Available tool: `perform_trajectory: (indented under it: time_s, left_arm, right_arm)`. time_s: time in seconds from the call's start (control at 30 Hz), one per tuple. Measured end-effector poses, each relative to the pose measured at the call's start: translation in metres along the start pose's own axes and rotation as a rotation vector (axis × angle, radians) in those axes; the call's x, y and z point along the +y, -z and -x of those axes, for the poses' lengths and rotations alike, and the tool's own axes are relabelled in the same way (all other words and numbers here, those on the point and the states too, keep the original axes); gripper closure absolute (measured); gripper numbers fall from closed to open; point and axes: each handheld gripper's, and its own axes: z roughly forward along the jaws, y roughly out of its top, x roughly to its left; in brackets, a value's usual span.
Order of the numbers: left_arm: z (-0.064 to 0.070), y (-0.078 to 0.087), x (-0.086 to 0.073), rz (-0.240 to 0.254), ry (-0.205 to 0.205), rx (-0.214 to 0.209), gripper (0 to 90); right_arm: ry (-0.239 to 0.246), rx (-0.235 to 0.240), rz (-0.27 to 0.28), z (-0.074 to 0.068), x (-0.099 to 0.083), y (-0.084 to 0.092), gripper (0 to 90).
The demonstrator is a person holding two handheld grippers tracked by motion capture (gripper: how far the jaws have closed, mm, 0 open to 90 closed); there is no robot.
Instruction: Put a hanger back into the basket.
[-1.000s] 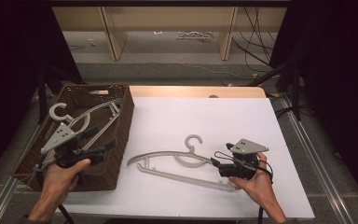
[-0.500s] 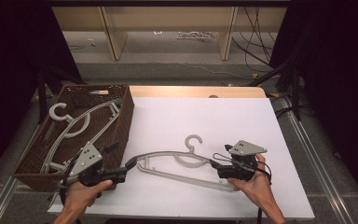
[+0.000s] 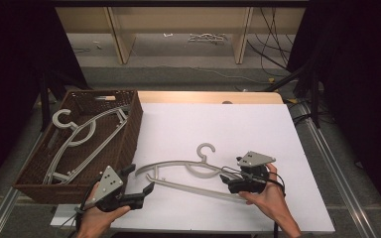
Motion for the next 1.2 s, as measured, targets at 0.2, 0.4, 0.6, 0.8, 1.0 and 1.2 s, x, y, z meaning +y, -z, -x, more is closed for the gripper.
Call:
perform_trajectory:
  time_s: [0.2, 0.4, 0.6, 0.8, 1.0, 1.2]
  left_arm:
    - [0.007, -0.001, 0.001, 0.001, -0.023, -0.026, 17.0]
    - [0.008, -0.002, 0.0, 0.003, -0.021, -0.034, 17.0]
    - [0.008, -0.003, 0.0, 0.018, -0.006, -0.052, 17.0]
    - [0.007, -0.002, 0.0, 0.009, -0.015, -0.039, 17.0]
    - [0.007, -0.003, 0.0, 0.009, -0.023, -0.045, 17.0]
    - [0.007, -0.004, 0.0, 0.004, -0.023, -0.047, 17.1]
  right_arm:
    - [0.029, 0.016, -0.074, 0.002, -0.002, -0.012, 17.4]
    - [0.044, 0.029, -0.137, 0.004, -0.001, -0.024, 18.8]
    - [0.068, 0.048, -0.217, 0.01, 0.0, -0.034, 25.1]
    - [0.047, 0.048, -0.266, 0.018, 0.002, -0.044, 32.0]
    - [0.047, 0.072, -0.32, 0.024, 0.004, -0.054, 43.9]
    - [0.066, 0.103, -0.369, 0.026, 0.009, -0.061, 55.8]
